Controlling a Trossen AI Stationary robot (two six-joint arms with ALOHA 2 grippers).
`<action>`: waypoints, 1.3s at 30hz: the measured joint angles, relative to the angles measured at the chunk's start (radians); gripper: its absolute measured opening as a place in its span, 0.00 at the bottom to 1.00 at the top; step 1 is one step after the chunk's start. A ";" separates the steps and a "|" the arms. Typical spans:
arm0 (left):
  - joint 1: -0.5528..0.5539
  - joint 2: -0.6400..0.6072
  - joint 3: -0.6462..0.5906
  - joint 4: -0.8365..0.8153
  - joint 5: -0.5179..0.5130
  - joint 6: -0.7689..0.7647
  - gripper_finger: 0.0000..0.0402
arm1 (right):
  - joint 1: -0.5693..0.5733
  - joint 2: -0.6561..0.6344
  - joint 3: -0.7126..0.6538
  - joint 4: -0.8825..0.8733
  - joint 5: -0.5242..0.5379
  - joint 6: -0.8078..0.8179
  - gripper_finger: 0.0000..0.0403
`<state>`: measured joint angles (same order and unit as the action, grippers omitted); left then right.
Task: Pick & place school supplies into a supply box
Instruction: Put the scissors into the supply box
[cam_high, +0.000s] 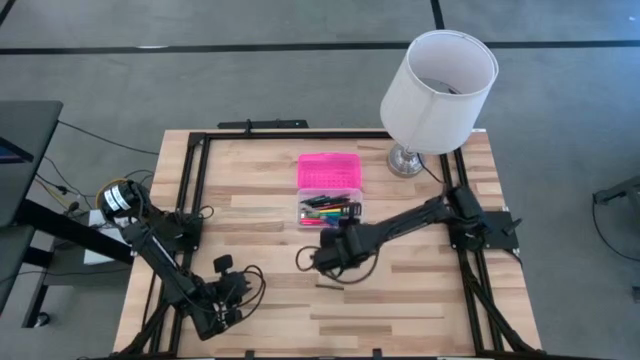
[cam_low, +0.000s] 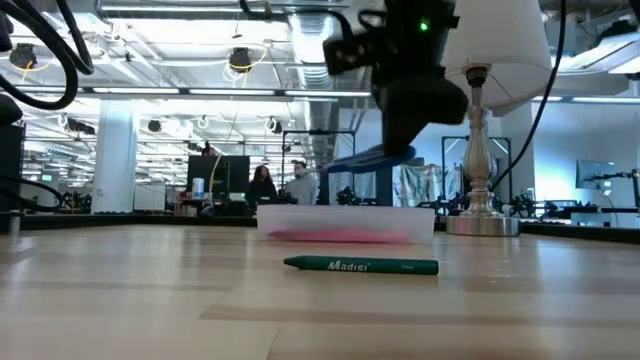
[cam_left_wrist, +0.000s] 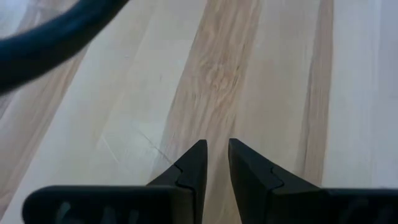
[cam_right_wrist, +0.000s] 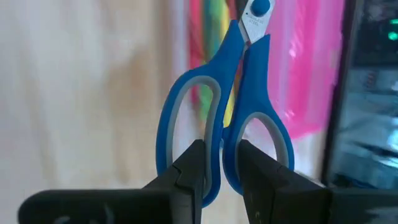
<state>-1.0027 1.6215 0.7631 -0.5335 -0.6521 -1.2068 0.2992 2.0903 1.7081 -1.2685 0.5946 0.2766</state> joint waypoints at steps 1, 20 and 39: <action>0.003 0.000 0.000 0.000 0.001 0.000 0.15 | -0.014 0.000 0.000 -0.034 0.003 -0.007 0.16; 0.011 0.000 0.000 0.001 0.004 0.014 0.15 | -0.158 0.010 -0.061 -0.008 -0.020 -0.152 0.18; 0.011 0.000 0.000 0.001 -0.002 0.019 0.15 | -0.098 0.010 -0.061 0.005 0.062 -0.165 0.14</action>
<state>-0.9920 1.6211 0.7635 -0.5327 -0.6540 -1.1877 0.2013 2.0998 1.6470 -1.2636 0.6563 0.1116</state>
